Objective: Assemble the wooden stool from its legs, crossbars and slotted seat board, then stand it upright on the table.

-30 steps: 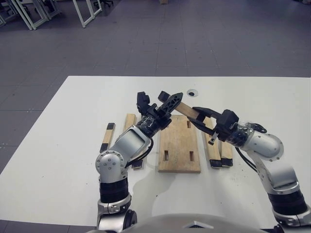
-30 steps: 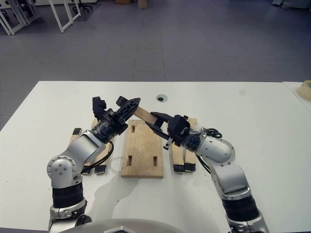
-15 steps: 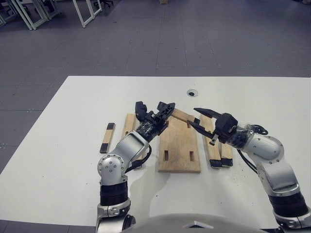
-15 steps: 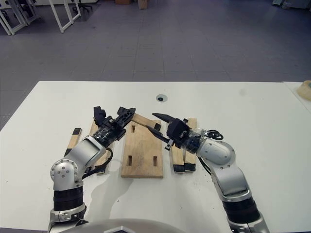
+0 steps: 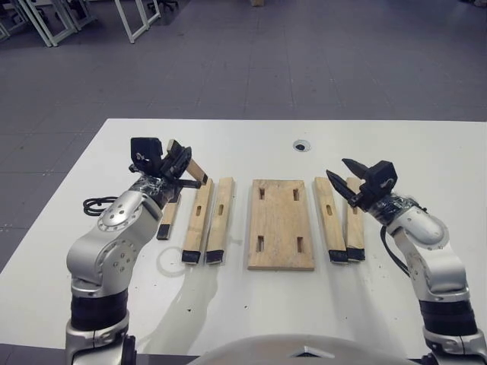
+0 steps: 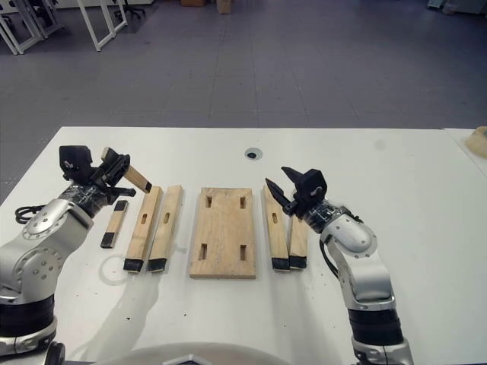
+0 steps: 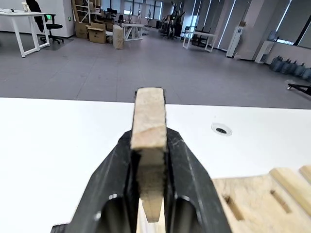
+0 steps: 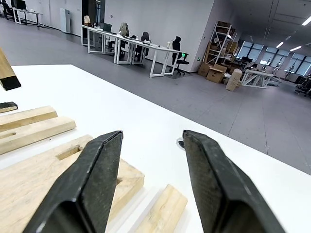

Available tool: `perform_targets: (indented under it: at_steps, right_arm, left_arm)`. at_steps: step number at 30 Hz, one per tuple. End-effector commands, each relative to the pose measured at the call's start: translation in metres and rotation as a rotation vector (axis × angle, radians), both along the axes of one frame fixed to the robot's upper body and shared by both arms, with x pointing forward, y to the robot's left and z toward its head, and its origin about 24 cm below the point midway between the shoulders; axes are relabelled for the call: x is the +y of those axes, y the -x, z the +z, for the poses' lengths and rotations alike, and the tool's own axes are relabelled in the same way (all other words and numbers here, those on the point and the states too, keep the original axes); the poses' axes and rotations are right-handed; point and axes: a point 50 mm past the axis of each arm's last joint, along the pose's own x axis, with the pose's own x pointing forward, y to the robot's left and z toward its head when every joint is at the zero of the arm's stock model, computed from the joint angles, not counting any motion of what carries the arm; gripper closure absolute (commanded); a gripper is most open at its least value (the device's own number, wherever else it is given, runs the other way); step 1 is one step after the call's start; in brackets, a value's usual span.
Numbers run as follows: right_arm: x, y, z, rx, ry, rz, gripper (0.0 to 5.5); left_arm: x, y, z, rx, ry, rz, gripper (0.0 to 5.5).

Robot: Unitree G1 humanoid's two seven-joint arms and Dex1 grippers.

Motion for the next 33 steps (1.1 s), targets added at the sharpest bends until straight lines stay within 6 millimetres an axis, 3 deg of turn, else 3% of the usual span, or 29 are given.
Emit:
perform_targets:
  at_steps: [1,9,16,25,33]
  right_arm:
    - [0.003,0.003,-0.006,0.011,0.03,-0.034,3.23]
    - [0.007,0.008,-0.009,0.017,0.041,-0.044,3.23]
    - [0.005,0.007,-0.008,0.014,0.052,-0.038,3.23]
    - [0.005,0.009,-0.01,0.024,0.054,-0.032,3.23]
    - [0.003,0.009,-0.011,0.024,0.06,-0.04,3.23]
  left_arm:
    - [-0.001,0.013,-0.012,0.069,-0.037,0.024,5.08]
    - [0.005,0.02,-0.046,0.17,-0.067,0.09,5.08]
    - [0.004,0.028,-0.06,0.233,-0.027,0.126,5.08]
    - [0.006,0.013,-0.025,0.065,-0.18,0.187,5.08]
    - [-0.003,0.017,-0.029,0.102,-0.078,0.187,5.08]
